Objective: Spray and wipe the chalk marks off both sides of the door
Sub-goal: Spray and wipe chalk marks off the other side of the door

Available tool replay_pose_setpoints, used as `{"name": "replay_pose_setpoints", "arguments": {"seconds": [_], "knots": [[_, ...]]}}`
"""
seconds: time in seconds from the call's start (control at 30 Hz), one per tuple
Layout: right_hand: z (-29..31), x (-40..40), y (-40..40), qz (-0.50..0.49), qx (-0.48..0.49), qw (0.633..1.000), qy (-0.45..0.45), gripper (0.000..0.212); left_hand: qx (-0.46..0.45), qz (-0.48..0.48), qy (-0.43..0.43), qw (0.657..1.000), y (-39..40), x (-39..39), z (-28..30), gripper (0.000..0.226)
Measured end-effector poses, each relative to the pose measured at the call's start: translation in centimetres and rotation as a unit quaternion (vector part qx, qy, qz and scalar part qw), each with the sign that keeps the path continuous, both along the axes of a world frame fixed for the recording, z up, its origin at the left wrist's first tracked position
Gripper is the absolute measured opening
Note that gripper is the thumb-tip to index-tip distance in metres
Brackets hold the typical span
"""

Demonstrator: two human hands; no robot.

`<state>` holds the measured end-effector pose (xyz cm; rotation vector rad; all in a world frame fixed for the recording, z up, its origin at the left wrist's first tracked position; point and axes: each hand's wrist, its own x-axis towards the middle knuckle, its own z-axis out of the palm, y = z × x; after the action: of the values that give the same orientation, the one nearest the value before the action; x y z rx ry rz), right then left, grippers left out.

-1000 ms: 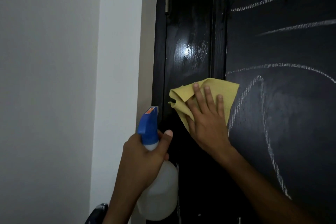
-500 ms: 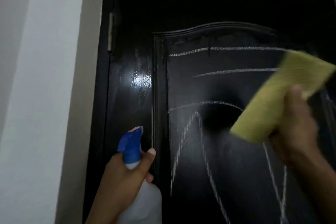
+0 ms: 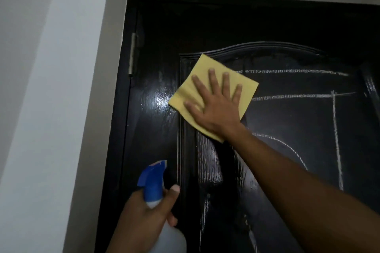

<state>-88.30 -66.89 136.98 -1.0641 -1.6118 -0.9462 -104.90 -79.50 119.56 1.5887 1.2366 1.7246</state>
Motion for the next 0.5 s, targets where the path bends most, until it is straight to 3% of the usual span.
{"name": "replay_pose_setpoints", "arguments": {"seconds": [0.07,0.13,0.37,0.43,0.5], "knots": [[0.4,-0.2,0.2,-0.01,0.015,1.0,0.017,0.074,0.016,0.019,0.012,1.0,0.3,-0.1,0.6,0.039],[-2.9,-0.2,0.3,-0.006,0.036,0.999,0.023,0.073,0.028,0.032,0.022,0.999,0.5,0.0,1.2,0.038],[-21.9,2.1,-0.9,-0.011,0.034,0.999,-0.018,0.073,0.094,0.055,0.037,0.993,-0.9,1.1,4.2,0.038],[-23.4,2.9,-1.0,-0.01,0.025,0.999,-0.026,0.072,0.095,0.058,0.057,0.992,-1.1,1.4,5.2,0.046],[-21.1,2.9,-1.0,-0.008,0.014,1.0,-0.016,0.073,0.1,0.071,0.076,0.989,-1.0,1.7,6.3,0.054]]}}
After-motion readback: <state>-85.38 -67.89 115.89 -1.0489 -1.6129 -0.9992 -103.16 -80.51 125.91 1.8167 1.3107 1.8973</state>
